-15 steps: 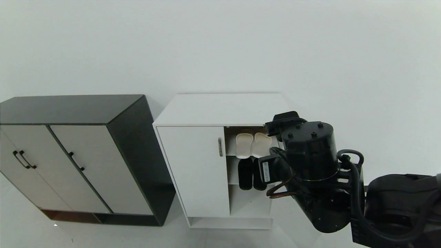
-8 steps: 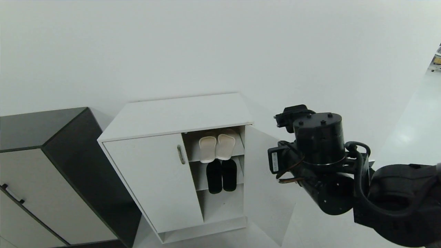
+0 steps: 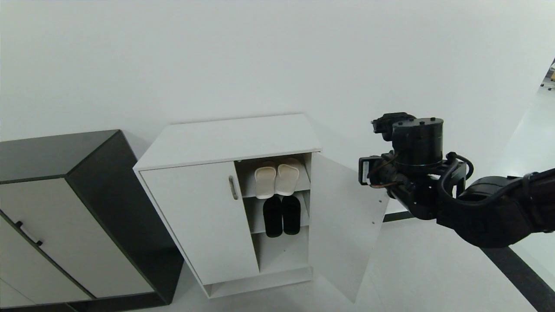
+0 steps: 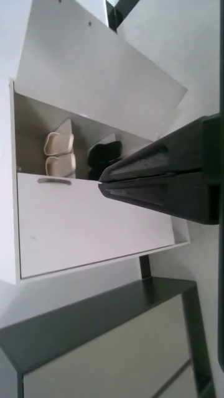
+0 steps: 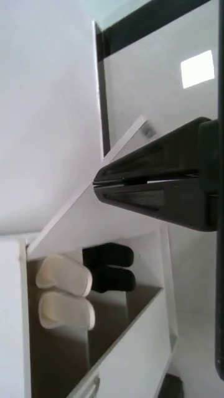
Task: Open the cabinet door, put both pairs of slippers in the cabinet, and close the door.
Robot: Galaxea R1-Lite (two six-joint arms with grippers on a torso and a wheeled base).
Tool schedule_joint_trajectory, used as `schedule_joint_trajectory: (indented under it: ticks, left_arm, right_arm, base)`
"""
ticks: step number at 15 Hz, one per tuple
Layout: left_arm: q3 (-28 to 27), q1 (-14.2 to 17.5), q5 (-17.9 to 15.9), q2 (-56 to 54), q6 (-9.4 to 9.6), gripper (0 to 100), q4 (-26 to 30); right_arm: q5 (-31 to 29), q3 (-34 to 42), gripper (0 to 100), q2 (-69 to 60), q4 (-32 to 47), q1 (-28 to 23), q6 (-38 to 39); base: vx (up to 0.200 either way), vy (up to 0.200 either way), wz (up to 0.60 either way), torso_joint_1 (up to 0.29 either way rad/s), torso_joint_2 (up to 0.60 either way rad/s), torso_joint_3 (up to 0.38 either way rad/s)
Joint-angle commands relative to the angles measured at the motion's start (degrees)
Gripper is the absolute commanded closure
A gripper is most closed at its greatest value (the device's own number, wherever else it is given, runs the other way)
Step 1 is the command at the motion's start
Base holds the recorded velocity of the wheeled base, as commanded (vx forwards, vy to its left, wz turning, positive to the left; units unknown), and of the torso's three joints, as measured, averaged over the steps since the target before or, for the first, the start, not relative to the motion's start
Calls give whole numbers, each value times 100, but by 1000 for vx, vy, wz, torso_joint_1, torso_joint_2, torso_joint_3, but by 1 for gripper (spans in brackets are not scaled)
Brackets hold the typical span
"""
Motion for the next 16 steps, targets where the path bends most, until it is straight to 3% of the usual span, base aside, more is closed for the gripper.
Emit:
schedule_joint_trajectory:
  ticks: [1,9,16]
  left_arm:
    - [1,-1,2,7,-2,100,0]
    - [1,-1,2,7,-2,100,0]
    - [1,-1,2,7,-2,100,0]
  right_arm:
    - [-4,-99,100,203,-2,-143,6]
    - [39,-1285,100,1389,42,-908,323]
    - [303,-1778,100,1943,332,-1251,464]
  base:
    - [0,0,0,0,0,0]
    - [0,0,0,0,0,0]
    - [0,0,0,0,0,0]
